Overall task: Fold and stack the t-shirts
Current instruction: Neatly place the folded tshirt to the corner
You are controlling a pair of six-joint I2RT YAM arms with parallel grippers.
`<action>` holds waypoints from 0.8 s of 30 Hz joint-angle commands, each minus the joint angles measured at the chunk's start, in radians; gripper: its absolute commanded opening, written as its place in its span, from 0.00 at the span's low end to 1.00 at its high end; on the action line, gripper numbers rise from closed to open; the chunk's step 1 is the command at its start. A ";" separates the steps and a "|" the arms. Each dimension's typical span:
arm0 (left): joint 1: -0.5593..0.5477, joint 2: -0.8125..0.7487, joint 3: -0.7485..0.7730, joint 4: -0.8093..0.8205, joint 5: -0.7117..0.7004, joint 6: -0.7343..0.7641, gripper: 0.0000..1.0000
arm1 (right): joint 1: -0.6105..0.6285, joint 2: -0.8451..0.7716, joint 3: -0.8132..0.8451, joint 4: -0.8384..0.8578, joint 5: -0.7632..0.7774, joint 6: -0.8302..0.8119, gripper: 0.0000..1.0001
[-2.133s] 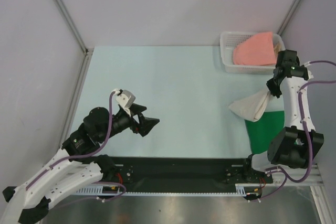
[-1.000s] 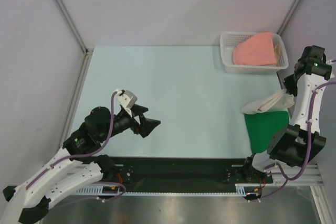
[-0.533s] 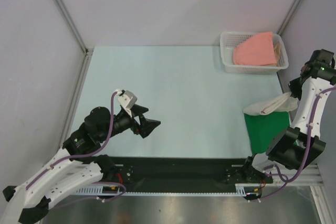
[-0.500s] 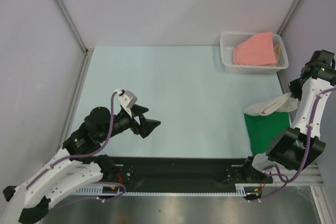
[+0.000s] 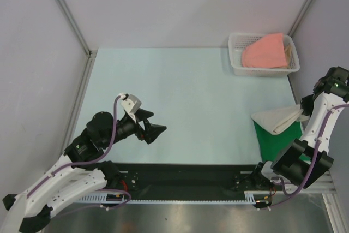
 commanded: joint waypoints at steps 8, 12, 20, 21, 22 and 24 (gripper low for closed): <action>-0.005 -0.018 0.004 0.005 0.007 0.014 0.90 | -0.102 -0.115 -0.114 0.008 -0.022 -0.063 0.00; -0.005 -0.019 0.010 -0.004 0.007 0.017 0.90 | -0.125 -0.136 -0.181 0.017 -0.007 -0.074 0.02; -0.005 -0.030 0.018 -0.027 0.015 0.003 0.91 | -0.223 -0.207 -0.171 -0.144 0.199 -0.044 0.96; -0.005 -0.030 0.021 -0.028 0.014 0.005 0.90 | -0.222 -0.208 -0.134 -0.147 0.208 -0.048 0.96; -0.005 -0.033 0.024 -0.033 0.011 0.008 0.90 | -0.207 -0.210 -0.122 -0.140 0.208 -0.048 0.97; -0.005 -0.036 0.021 -0.031 0.007 0.011 0.91 | -0.182 -0.201 -0.102 -0.164 0.199 -0.044 0.96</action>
